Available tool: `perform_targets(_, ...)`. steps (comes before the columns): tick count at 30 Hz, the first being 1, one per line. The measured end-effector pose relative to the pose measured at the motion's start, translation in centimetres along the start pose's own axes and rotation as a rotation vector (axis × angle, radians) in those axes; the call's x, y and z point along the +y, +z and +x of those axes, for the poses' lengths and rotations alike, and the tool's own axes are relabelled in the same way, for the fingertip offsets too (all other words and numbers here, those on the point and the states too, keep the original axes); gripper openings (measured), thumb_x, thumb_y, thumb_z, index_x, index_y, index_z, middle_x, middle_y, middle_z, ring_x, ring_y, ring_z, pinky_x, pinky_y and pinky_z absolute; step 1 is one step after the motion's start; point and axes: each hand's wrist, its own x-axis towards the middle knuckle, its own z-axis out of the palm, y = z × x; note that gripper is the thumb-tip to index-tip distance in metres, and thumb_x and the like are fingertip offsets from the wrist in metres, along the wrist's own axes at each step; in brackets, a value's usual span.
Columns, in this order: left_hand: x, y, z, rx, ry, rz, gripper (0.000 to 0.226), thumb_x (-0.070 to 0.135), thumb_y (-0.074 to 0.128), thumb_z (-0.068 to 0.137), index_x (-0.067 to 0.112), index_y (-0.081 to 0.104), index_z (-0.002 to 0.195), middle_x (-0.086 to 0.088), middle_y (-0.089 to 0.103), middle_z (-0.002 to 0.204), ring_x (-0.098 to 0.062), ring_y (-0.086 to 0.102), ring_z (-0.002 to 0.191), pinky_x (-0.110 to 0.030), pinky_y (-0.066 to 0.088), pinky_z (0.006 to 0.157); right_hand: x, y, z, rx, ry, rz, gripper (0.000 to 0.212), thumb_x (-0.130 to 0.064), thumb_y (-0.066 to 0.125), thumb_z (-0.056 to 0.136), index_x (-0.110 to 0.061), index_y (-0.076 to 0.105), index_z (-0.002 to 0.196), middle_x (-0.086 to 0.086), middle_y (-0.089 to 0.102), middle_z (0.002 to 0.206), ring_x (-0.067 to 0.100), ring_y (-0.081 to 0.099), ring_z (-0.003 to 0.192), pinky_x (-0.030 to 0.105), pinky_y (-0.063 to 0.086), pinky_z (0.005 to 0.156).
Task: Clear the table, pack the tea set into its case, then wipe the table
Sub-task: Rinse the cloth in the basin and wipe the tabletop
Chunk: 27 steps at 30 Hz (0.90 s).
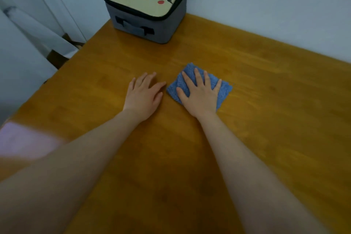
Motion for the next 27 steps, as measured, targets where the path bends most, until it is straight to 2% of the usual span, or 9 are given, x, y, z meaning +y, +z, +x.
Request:
perform_targets(7, -0.5, -1.2, -11.5, -0.117, -0.016, -0.018, 0.046, 0.048, 0.027, 0.101, 0.042, 0.033, 0.145, 0.001, 0.012, 0.161, -0.023, 0.003, 0.148, -0.044, 0.004, 0.120, -4.6, 0.7, -11.0, -0.046, -0.035, 0.014, 0.061, -0.068, 0.014, 0.095, -0.047, 0.009, 0.152, -0.006, 0.001, 0.164, 0.023, -0.006, 0.150, 0.065, -0.008, 0.113)
perform_targets(13, -1.4, -2.2, -19.9, -0.136, -0.058, -0.067, 0.040, 0.046, 0.035, 0.100, 0.040, 0.044, 0.139, 0.002, 0.012, 0.161, -0.022, 0.001, 0.148, -0.043, 0.002, 0.120, -8.2, 1.3, -19.2, -0.075, -0.078, 0.007, 0.062, -0.067, 0.011, 0.095, -0.045, 0.009, 0.153, -0.005, 0.002, 0.164, 0.024, -0.005, 0.150, 0.065, -0.009, 0.112)
perform_targets(17, -2.7, -2.6, -25.0, -0.078, -0.067, -0.099, 0.036, 0.042, 0.038, 0.100, 0.036, 0.051, 0.133, 0.001, 0.018, 0.160, -0.023, 0.006, 0.148, -0.044, 0.004, 0.120, -10.9, 1.2, -24.3, -0.099, -0.115, 0.034, 0.068, -0.067, 0.002, 0.089, -0.045, 0.013, 0.152, -0.004, 0.005, 0.164, 0.025, -0.004, 0.150, 0.066, -0.010, 0.112)
perform_targets(19, -3.4, -2.6, -27.2, -0.072, -0.113, -0.124, 0.042, 0.047, 0.031, 0.100, 0.036, 0.048, 0.136, 0.001, 0.023, 0.158, -0.022, 0.009, 0.148, -0.044, 0.006, 0.119, -12.1, 1.5, -26.4, -0.097, -0.121, 0.052, 0.068, -0.067, 0.005, 0.089, -0.044, 0.017, 0.152, -0.003, 0.008, 0.163, 0.026, -0.001, 0.150, 0.066, -0.009, 0.112)
perform_targets(22, -4.5, -2.8, -30.2, -0.070, -0.176, -0.128, 0.068, 0.060, 0.008, 0.089, 0.035, 0.044, 0.141, 0.000, 0.027, 0.157, -0.023, 0.016, 0.147, -0.045, 0.010, 0.118, -13.4, 2.0, -29.3, -0.060, -0.117, 0.065, 0.063, -0.066, 0.017, 0.092, -0.043, 0.026, 0.150, -0.002, 0.018, 0.162, 0.027, 0.008, 0.150, 0.067, -0.004, 0.112)
perform_targets(27, -5.6, -2.4, -34.4, -0.101, -0.205, -0.117, 0.073, 0.062, 0.005, 0.085, 0.035, 0.036, 0.146, -0.003, 0.026, 0.157, -0.026, 0.017, 0.147, -0.047, 0.011, 0.117, -12.7, 2.5, -33.0, -0.041, -0.147, 0.046, 0.059, -0.065, 0.024, 0.095, -0.043, 0.030, 0.149, -0.003, 0.023, 0.160, 0.025, 0.014, 0.149, 0.067, 0.003, 0.112)
